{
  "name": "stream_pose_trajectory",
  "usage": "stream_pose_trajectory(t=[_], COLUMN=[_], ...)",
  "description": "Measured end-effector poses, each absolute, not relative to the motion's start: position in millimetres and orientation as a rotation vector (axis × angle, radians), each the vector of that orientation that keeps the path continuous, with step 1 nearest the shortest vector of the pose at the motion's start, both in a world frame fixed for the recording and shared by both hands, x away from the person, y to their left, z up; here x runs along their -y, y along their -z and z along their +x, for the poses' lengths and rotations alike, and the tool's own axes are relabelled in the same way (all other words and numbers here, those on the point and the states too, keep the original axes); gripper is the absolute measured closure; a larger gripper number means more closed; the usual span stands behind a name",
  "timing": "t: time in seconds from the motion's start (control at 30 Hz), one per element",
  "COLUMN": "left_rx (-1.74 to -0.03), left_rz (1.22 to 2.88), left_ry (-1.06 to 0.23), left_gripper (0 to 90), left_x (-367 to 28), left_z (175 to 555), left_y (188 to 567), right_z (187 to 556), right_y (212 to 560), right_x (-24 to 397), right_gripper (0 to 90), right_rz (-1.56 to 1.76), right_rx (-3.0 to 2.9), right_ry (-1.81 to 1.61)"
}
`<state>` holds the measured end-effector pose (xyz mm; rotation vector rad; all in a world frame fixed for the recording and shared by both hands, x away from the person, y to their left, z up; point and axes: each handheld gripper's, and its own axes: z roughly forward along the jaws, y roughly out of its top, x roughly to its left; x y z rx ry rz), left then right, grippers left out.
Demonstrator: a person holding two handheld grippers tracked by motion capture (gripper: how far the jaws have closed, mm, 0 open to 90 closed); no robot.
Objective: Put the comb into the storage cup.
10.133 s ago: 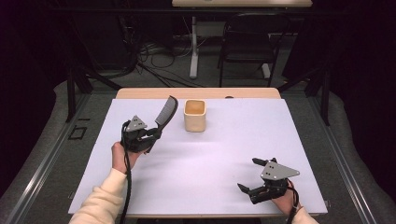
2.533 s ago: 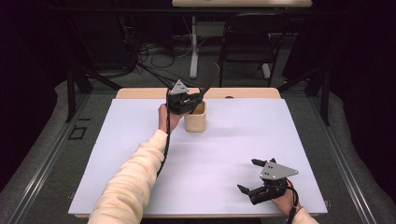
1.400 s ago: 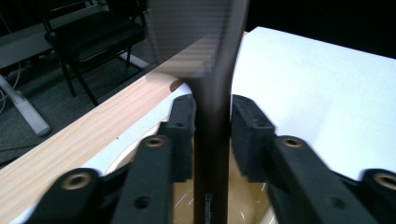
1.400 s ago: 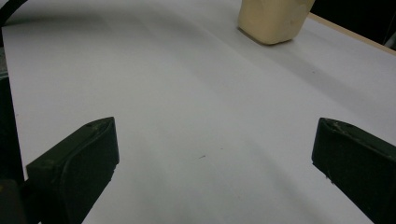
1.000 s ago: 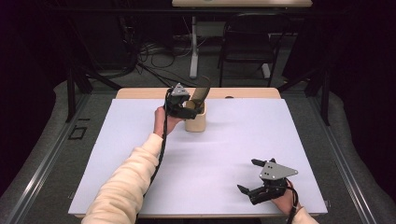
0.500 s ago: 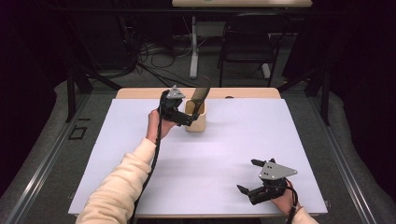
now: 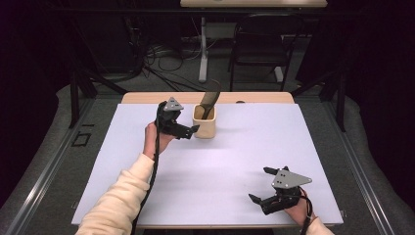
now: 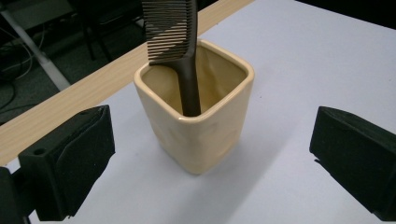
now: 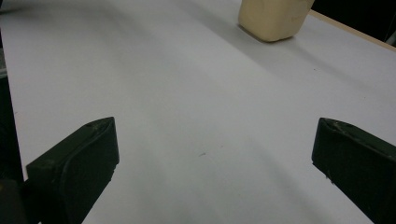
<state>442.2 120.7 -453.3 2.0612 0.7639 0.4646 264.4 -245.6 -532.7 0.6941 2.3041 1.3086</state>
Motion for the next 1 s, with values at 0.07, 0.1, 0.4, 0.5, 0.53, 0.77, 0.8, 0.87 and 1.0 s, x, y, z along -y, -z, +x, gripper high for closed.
stream_pose_trajectory(t=[0.07,0.1,0.4,0.5,0.53,0.77,0.8,0.87,1.0], left_rx=[-0.766,-0.769,-0.791,-0.794,-0.795,-0.806,-0.809,-0.811,-0.823], left_rz=[2.065,2.063,2.059,2.062,2.066,2.069,2.071,2.069,2.056], left_ry=[-0.471,-0.476,-0.489,-0.494,-0.497,-0.515,-0.516,-0.519,-0.524], left_gripper=[0.0,0.0,0.0,0.0,0.0,0.0,0.0,0.0,0.0], left_x=[-123,-124,-133,-138,-139,-150,-152,-155,-161], left_z=[439,437,425,420,418,400,397,392,384], left_y=[454,454,462,464,465,472,473,475,477], right_z=[264,264,264,264,264,264,264,264,263], right_y=[533,533,533,533,532,532,532,533,532], right_x=[246,245,246,246,246,246,246,246,246], right_gripper=[0.1,0.1,0.1,0.1,0.1,0.1,0.1,0.1,0.1], right_rz=[0.696,0.695,0.696,0.695,0.696,0.694,0.694,0.697,0.696], right_rx=[-2.304,-2.304,-2.303,-2.303,-2.303,-2.304,-2.302,-2.305,-2.305], right_ry=[-1.31,-1.31,-1.307,-1.307,-1.309,-1.309,-1.31,-1.309,-1.308])
